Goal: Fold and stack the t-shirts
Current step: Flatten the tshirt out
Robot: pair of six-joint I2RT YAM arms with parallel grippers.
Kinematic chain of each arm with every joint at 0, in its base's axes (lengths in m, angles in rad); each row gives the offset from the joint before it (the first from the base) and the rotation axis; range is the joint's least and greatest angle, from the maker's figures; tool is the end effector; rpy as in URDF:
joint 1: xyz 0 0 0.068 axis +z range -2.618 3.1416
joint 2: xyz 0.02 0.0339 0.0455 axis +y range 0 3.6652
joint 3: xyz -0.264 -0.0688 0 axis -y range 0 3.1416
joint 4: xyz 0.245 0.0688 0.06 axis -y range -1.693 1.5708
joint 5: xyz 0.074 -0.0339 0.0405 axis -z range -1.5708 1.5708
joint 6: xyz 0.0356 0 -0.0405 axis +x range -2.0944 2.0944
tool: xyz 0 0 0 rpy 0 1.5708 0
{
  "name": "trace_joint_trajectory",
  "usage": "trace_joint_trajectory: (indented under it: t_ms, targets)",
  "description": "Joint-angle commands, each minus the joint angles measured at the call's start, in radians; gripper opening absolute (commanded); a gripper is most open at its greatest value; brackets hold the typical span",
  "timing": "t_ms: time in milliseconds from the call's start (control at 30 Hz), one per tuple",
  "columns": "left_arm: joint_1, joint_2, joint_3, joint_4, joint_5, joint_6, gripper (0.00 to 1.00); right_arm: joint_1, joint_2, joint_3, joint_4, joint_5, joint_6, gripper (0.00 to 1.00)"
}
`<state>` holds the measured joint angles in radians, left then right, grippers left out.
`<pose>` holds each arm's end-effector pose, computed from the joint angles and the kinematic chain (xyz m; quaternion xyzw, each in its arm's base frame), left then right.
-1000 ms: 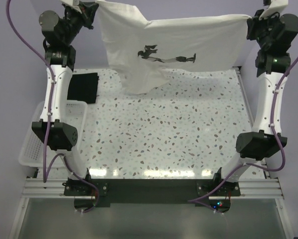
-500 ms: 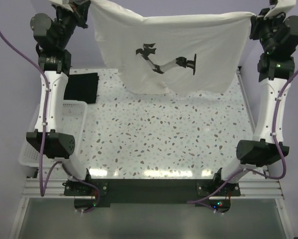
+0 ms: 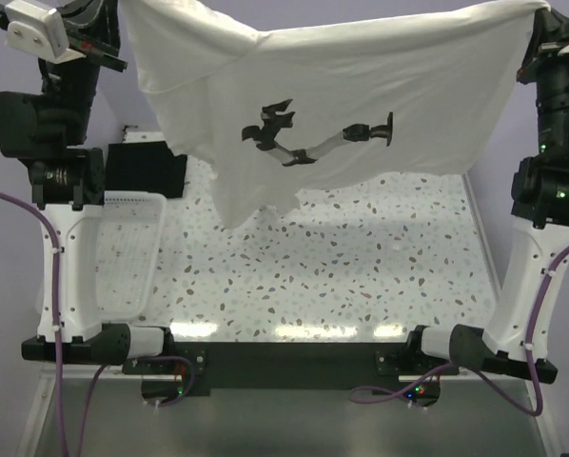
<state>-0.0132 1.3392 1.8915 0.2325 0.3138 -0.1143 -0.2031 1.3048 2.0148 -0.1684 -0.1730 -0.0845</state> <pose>0.2126 -0.0138 0.6263 0.1250 0.3851 -0.1178 0.9068 0.1881 -0.0325 0.6296 -0.0460 0.4939 -0.0822 0.8644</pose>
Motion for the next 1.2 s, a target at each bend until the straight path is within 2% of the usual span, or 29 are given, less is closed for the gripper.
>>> trace_joint_trajectory:
  t_ms: [0,200,333,500,633,733,767,833,867,1000,1033,1100,1167]
  targets:
    - [0.010,-0.020,-0.014,0.044,-0.047,0.042,0.00,-0.005,-0.016,-0.016,0.079,0.044,-0.017,0.00]
    - [0.010,0.023,-0.002,-0.030,0.031,0.057,0.00,-0.005,0.001,-0.074,0.072,-0.009,-0.024,0.00]
    - [0.010,0.118,0.012,-0.062,0.071,0.027,0.00,-0.005,0.062,-0.088,0.049,-0.086,0.003,0.00]
    - [0.007,0.263,0.041,-0.006,0.145,-0.036,0.00,0.001,0.218,0.013,0.027,-0.149,0.077,0.00]
    - [0.009,0.411,0.168,0.059,0.116,-0.061,0.00,0.011,0.356,0.140,0.029,-0.161,0.127,0.00]
    - [0.010,0.550,0.366,0.114,0.090,-0.067,0.00,0.013,0.470,0.284,0.053,-0.128,0.157,0.00]
    - [0.010,0.583,0.477,0.137,0.070,-0.074,0.00,0.011,0.500,0.376,0.055,-0.094,0.164,0.00]
    - [0.010,0.656,0.600,0.210,0.047,-0.082,0.00,0.011,0.560,0.455,0.096,-0.069,0.189,0.00]
    - [0.010,0.667,0.615,0.240,0.039,-0.078,0.00,0.011,0.570,0.496,0.121,-0.051,0.196,0.00]
    - [0.012,0.609,0.537,0.303,0.004,0.004,0.00,0.011,0.577,0.466,0.260,-0.042,0.189,0.00]
    - [0.013,0.591,0.455,0.320,0.008,0.011,0.00,0.011,0.579,0.450,0.265,-0.049,0.187,0.00]
    - [0.013,0.542,0.364,0.329,0.050,0.022,0.00,0.011,0.573,0.372,0.274,-0.106,0.184,0.00]
    - [0.013,0.523,0.233,0.343,0.129,0.037,0.00,0.014,0.547,0.216,0.334,-0.149,0.190,0.00]
